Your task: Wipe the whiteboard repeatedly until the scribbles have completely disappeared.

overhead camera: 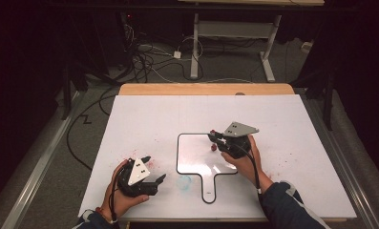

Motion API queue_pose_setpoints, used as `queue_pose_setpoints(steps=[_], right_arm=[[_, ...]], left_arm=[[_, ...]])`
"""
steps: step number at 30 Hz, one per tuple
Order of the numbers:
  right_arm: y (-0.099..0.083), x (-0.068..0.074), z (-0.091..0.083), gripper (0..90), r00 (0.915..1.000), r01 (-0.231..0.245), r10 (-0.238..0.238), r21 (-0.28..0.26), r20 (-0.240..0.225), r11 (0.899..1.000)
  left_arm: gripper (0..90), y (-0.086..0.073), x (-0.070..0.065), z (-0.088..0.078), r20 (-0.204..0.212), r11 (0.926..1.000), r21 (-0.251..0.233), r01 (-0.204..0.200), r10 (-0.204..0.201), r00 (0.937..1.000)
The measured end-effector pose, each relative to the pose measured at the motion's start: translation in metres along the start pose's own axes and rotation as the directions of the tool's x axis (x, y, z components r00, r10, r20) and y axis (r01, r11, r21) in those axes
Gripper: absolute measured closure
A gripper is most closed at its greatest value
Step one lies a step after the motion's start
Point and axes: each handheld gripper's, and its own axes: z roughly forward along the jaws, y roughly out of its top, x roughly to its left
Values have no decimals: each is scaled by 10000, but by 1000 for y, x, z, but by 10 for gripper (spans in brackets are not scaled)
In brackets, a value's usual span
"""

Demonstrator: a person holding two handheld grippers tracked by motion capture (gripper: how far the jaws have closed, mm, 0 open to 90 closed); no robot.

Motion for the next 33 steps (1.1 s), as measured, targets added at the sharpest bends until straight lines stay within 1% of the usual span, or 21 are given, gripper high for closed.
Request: queue_pose_setpoints(steps=[3,4,5,6,8,12,14,17,18,22,26,27,28,29,30,31,32,33], right_arm=[[1,1,0,813,9995,249,-251,99,208,9996],[1,0,-1,812,9977,427,-437,216,517,9989],[1,-1,-1,813,9929,646,-683,404,976,9971],[1,-4,-3,812,9907,698,-751,506,1133,9963],[-2,-11,-8,812,9932,246,-294,438,1130,9987],[-7,-19,-21,812,9946,-236,213,218,1016,9995],[-6,-22,-29,811,9944,-437,429,64,964,9990],[-2,-25,-45,811,9949,-463,483,-247,887,9986],[-1,-25,-51,811,9946,-547,571,-297,864,9981],[-1,-28,-72,810,9936,-848,863,-234,734,9961],[-1,-28,-94,810,9922,-1118,1113,58,571,9937],[0,-29,-98,810,9921,-1214,1202,324,347,9921],[-1,-28,-102,810,9918,-1265,1255,497,239,9907],[-1,-27,-105,810,9909,-1337,1322,783,245,9879],[-2,-27,-106,809,9892,-1457,1463,1264,47,9812],[-3,-27,-107,809,9868,-1576,1615,1478,-147,9764],[-4,-26,-109,810,9858,-1628,1671,1599,-138,9736],[-5,-25,-109,809,9860,-1603,1661,1845,-165,9697]], left_arm=[[202,-1,0,0,55,9998,56,172,-172,9998],[202,-1,0,0,64,9998,59,170,-170,9998],[202,-2,0,-1,65,9998,59,169,-169,9998],[202,-1,0,-1,59,9999,60,154,-155,9999],[202,-2,1,-1,33,9999,47,142,-142,9999],[202,-1,3,0,-73,10000,46,66,-66,10000],[202,-1,2,0,-25,9998,91,178,-178,9998],[202,-2,2,1,-40,9999,126,99,-99,9999],[202,-2,2,1,-42,9999,121,80,-80,10000],[202,-2,2,0,-96,9999,115,85,-84,9999],[202,-2,1,-1,-102,9999,140,10,-8,9999],[202,-2,1,-1,-109,9999,141,7,-5,9999],[202,-2,2,-1,-155,9999,117,-113,115,9998],[202,-1,2,-1,-167,9999,116,-103,105,9998],[202,-2,2,-1,-106,9999,166,6,-4,9999],[202,-2,2,0,-93,9998,180,2,0,10000],[202,-1,2,0,-86,9998,190,-10,11,10000],[202,-1,1,1,-80,9998,184,-10,11,10000]])
